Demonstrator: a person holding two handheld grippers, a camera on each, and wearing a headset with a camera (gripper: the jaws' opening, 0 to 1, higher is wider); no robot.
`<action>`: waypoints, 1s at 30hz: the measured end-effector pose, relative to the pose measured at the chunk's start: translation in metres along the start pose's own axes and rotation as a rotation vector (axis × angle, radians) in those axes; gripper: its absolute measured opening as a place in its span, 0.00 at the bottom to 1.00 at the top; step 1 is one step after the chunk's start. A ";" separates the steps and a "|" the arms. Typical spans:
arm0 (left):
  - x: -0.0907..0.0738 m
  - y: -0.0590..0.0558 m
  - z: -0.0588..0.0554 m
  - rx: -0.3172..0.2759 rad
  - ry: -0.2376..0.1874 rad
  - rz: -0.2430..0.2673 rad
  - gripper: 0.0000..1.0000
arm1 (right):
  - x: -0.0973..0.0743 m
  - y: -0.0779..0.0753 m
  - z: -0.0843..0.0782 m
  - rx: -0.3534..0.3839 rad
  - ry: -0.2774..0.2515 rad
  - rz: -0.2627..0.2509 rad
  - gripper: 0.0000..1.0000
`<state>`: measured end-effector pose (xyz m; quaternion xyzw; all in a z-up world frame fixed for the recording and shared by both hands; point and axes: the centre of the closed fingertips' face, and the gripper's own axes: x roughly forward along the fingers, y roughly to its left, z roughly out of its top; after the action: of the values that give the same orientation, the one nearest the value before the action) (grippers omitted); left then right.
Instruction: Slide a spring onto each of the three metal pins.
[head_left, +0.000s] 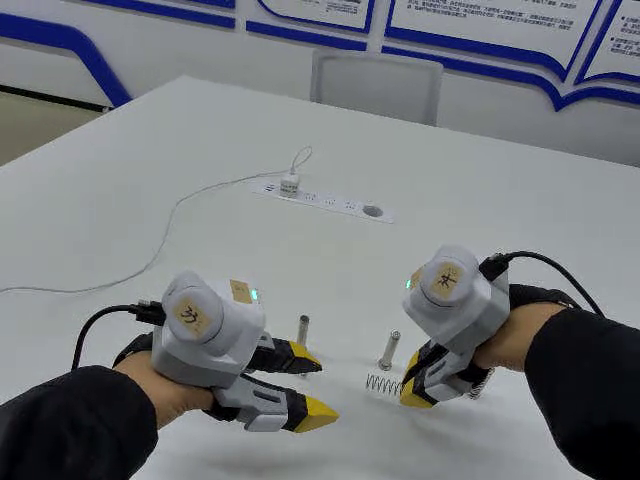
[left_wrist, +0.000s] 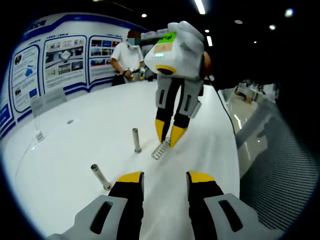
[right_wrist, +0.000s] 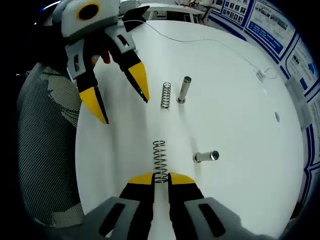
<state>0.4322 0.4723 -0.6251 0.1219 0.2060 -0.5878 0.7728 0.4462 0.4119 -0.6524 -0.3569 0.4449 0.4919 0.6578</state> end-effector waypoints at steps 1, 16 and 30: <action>0.001 -0.001 0.000 0.008 0.001 -0.001 0.35 | -0.003 0.004 0.005 -0.013 -0.005 0.000 0.12; 0.003 -0.012 0.011 0.090 -0.015 -0.023 0.26 | -0.017 0.031 0.033 -0.134 0.009 0.025 0.12; 0.006 -0.016 0.014 0.146 -0.018 -0.034 0.14 | -0.024 0.039 0.041 -0.172 0.028 0.037 0.12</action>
<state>0.4203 0.4567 -0.6145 0.1692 0.1577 -0.6155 0.7534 0.4153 0.4518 -0.6171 -0.4108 0.4165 0.5353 0.6093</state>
